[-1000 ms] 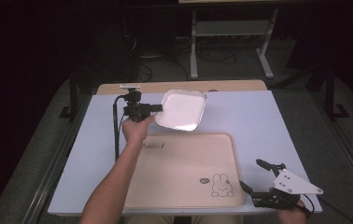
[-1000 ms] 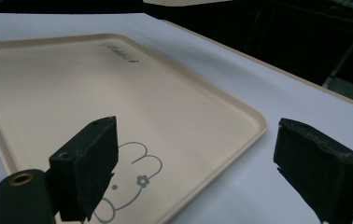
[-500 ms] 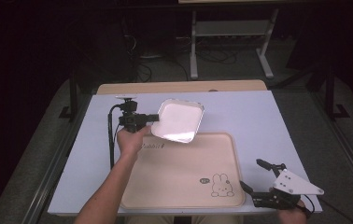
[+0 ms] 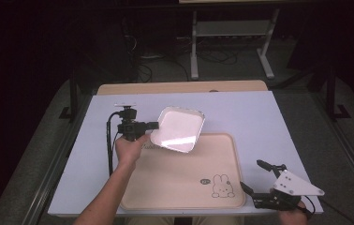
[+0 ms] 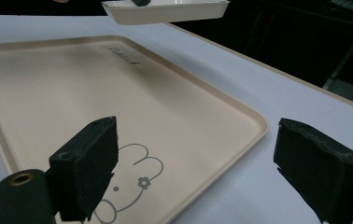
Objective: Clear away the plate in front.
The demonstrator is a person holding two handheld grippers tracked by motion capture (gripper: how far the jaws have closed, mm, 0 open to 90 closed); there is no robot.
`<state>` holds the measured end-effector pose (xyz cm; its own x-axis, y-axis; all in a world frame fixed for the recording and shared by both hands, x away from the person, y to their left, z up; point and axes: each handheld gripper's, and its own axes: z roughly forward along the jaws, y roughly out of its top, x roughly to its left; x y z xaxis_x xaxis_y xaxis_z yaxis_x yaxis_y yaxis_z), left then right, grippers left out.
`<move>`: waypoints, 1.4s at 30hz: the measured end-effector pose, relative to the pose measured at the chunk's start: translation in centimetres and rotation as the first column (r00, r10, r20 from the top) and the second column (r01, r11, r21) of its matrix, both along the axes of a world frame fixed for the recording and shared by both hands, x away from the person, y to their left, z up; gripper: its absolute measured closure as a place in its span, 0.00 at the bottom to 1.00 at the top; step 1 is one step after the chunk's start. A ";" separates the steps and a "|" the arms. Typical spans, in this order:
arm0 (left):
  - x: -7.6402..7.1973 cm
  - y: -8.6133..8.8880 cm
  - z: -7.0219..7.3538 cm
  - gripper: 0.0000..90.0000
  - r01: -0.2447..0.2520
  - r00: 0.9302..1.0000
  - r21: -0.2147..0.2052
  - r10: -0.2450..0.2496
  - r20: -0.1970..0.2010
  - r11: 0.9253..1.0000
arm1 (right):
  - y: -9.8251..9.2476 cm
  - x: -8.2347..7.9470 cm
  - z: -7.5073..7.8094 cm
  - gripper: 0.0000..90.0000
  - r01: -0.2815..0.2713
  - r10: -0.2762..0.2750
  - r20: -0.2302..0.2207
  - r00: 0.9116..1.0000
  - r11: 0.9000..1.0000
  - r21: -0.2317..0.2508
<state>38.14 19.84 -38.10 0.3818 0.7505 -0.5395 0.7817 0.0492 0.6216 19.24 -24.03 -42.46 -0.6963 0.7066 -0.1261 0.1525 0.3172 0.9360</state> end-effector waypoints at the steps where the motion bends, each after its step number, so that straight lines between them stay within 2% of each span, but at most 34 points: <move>1: 0.0 0.0 0.0 0.99 0.000 1.000 0.000 0.000 0.000 1.000 | 0.0 0.0 0.0 0.14 0.000 0.000 0.000 1.000 1.000 0.000; 22: -2.2 0.9 0.5 0.99 -0.008 1.000 0.005 0.008 0.000 1.000 | 0.0 0.0 0.0 0.14 -0.001 0.001 0.000 1.000 1.000 -0.001; 35: -4.4 1.5 0.1 0.99 -0.011 1.000 0.013 0.012 -0.016 1.000 | 0.0 0.0 0.0 0.14 0.001 -0.001 -0.001 1.000 1.000 0.000; 42: -5.6 1.9 -0.9 0.99 -0.029 0.999 0.028 0.030 -0.023 0.999 | 0.0 0.0 0.0 0.14 0.003 -0.003 -0.002 1.000 1.000 0.001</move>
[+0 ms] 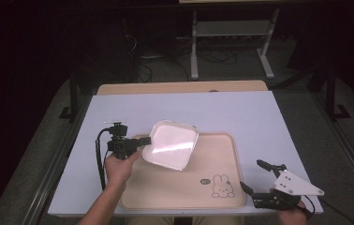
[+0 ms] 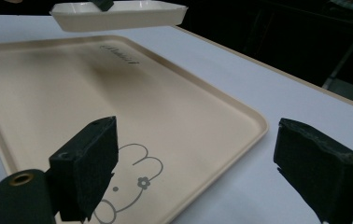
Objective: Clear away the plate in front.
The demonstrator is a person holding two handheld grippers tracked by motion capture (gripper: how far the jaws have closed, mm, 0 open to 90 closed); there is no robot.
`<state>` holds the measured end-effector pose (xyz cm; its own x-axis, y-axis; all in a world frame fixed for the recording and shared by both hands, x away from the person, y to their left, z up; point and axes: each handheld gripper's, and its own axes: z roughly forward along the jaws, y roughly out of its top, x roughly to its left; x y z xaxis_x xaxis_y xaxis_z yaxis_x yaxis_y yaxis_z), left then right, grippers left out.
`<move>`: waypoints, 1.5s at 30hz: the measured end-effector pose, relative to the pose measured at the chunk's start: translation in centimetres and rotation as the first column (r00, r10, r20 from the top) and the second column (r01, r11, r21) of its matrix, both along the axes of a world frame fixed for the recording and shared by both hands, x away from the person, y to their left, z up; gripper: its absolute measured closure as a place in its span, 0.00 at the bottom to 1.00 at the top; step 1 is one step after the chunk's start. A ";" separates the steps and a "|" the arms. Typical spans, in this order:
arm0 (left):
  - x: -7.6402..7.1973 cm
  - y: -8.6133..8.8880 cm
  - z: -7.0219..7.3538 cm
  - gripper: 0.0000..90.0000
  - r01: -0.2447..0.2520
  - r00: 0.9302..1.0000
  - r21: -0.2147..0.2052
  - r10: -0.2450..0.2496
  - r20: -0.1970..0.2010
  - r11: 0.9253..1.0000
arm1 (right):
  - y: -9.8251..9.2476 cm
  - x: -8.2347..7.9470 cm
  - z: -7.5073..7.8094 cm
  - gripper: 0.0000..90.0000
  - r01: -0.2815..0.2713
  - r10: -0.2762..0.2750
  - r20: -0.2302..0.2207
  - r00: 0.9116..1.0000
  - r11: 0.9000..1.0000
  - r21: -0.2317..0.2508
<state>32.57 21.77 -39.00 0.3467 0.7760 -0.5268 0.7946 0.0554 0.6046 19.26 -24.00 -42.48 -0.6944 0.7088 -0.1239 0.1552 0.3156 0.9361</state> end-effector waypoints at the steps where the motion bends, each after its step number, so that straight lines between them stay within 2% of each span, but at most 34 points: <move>1: 0.0 0.0 0.0 0.99 0.000 1.000 0.000 0.000 0.000 1.000 | 0.0 0.0 0.0 0.14 0.000 0.000 0.000 1.000 1.000 0.000; 8: -0.6 0.0 -1.2 0.99 0.001 1.000 -0.003 -0.001 -0.028 1.000 | 0.0 0.0 0.0 0.14 0.001 -0.001 0.000 1.000 1.000 -0.002; 28: -1.9 -0.9 -4.2 0.99 0.009 0.996 0.037 -0.006 -0.090 0.999 | 0.0 0.0 0.0 0.14 0.000 0.000 0.001 1.000 1.000 -0.002; 37: -2.1 -1.2 -5.1 0.99 -0.018 0.993 0.092 0.028 -0.115 0.996 | 0.0 0.0 0.0 0.14 0.001 -0.001 0.001 1.000 1.000 -0.002; 43: -2.5 -1.3 -5.5 0.98 -0.057 0.993 0.103 0.067 -0.101 0.993 | 0.0 0.0 0.0 0.14 0.000 0.000 0.002 1.000 1.000 -0.002; 45: -2.8 -1.4 -5.4 0.98 -0.088 0.992 0.122 0.098 -0.083 0.989 | 0.0 0.0 0.0 0.14 0.000 0.000 0.002 1.000 1.000 -0.003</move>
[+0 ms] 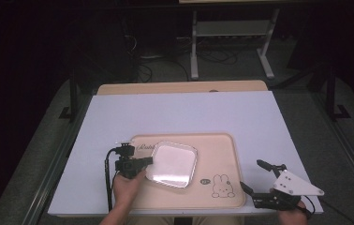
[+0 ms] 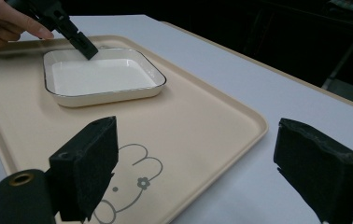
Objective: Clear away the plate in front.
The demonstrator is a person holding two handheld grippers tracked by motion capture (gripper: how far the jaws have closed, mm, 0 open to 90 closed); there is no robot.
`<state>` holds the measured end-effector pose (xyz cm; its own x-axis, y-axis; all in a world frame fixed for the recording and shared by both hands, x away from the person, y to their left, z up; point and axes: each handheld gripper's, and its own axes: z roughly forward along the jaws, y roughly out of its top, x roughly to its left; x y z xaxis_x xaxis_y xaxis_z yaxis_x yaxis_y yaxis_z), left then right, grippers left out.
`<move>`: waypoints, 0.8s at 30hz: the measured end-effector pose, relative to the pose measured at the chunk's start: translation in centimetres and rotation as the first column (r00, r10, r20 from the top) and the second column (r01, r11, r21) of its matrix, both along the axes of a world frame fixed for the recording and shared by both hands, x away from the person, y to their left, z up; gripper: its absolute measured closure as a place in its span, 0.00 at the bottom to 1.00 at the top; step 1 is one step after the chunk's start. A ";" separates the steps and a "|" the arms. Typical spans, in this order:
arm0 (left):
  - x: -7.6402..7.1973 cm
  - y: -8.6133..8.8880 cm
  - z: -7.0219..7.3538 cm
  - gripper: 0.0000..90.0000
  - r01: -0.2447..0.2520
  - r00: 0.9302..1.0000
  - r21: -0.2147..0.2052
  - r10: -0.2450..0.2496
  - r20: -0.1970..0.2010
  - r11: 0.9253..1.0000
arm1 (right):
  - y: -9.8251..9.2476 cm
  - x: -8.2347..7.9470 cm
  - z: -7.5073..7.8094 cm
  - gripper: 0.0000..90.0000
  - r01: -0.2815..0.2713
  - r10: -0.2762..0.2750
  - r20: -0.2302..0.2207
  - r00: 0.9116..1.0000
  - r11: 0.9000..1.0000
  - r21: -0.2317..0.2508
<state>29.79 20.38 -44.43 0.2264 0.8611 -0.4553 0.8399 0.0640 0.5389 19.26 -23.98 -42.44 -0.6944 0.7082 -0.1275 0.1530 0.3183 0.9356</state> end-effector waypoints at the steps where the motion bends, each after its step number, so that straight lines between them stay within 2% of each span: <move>1: -0.1 -0.1 0.0 0.98 -0.007 1.000 0.000 0.007 0.001 1.000 | 0.0 0.0 0.0 0.14 -0.001 0.001 0.001 1.000 1.000 -0.001; 8: -0.8 -0.3 0.0 0.95 -0.032 0.999 -0.010 0.032 -0.001 0.999 | 0.0 0.0 0.0 0.14 0.000 0.000 0.001 1.000 1.000 -0.002; 11: -1.5 -0.4 0.4 0.89 -0.021 1.000 0.000 0.021 0.015 1.000 | 0.0 0.0 0.0 0.14 -0.001 0.001 0.002 1.000 1.000 -0.005; 15: -2.0 -0.3 0.5 0.88 -0.011 1.000 -0.004 0.011 0.018 1.000 | 0.1 0.0 0.0 0.14 0.001 -0.001 0.002 1.000 1.000 -0.005; 24: -3.3 0.2 0.2 0.86 0.015 1.000 -0.040 -0.014 0.014 0.999 | 0.1 0.0 0.0 0.14 0.007 -0.007 0.002 1.000 1.000 -0.006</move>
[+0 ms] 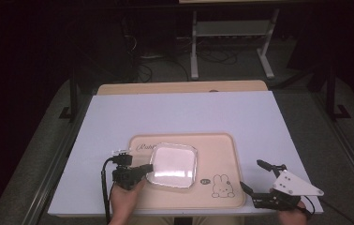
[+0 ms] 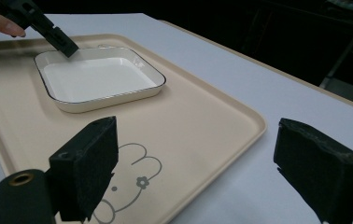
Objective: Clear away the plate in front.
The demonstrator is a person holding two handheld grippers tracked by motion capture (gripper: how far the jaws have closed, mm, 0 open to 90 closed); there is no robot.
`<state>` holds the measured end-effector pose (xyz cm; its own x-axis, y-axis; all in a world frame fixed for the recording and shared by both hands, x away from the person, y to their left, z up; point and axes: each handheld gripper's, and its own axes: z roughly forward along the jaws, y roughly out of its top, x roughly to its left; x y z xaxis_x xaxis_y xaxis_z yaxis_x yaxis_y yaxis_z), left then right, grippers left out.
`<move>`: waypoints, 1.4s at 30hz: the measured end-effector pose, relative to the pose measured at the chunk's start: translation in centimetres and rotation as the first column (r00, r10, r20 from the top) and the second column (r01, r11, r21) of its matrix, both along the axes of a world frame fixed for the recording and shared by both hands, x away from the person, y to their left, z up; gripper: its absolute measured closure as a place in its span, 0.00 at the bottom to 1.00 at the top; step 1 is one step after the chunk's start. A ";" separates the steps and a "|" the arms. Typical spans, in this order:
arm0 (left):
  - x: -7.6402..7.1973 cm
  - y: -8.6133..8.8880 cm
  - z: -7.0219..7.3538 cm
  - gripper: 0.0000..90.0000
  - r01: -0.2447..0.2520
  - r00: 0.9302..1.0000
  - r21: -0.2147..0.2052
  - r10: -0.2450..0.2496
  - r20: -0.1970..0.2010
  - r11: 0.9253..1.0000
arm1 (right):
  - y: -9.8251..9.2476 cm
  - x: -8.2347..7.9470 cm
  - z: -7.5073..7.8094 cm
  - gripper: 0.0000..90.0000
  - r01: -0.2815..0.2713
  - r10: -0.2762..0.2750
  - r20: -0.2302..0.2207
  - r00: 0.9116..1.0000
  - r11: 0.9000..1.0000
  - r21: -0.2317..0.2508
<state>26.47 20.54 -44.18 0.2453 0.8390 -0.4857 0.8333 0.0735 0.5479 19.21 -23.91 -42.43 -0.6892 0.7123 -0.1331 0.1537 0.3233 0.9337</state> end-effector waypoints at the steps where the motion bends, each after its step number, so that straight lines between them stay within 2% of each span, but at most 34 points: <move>1: -0.1 0.0 -0.1 0.85 0.003 1.000 0.002 -0.003 0.001 1.000 | 0.0 0.0 0.0 0.14 0.001 -0.001 0.000 1.000 1.000 -0.001; 23: -1.9 -0.2 -0.3 0.84 0.034 0.999 -0.025 -0.034 -0.002 0.999 | 0.0 0.0 0.0 0.14 0.007 -0.007 0.002 1.000 1.000 -0.001; 42: -1.8 -0.8 -0.3 0.84 0.052 0.999 -0.020 -0.052 0.004 0.998 | 0.0 0.0 0.0 0.14 0.008 -0.008 -0.001 1.000 1.000 0.000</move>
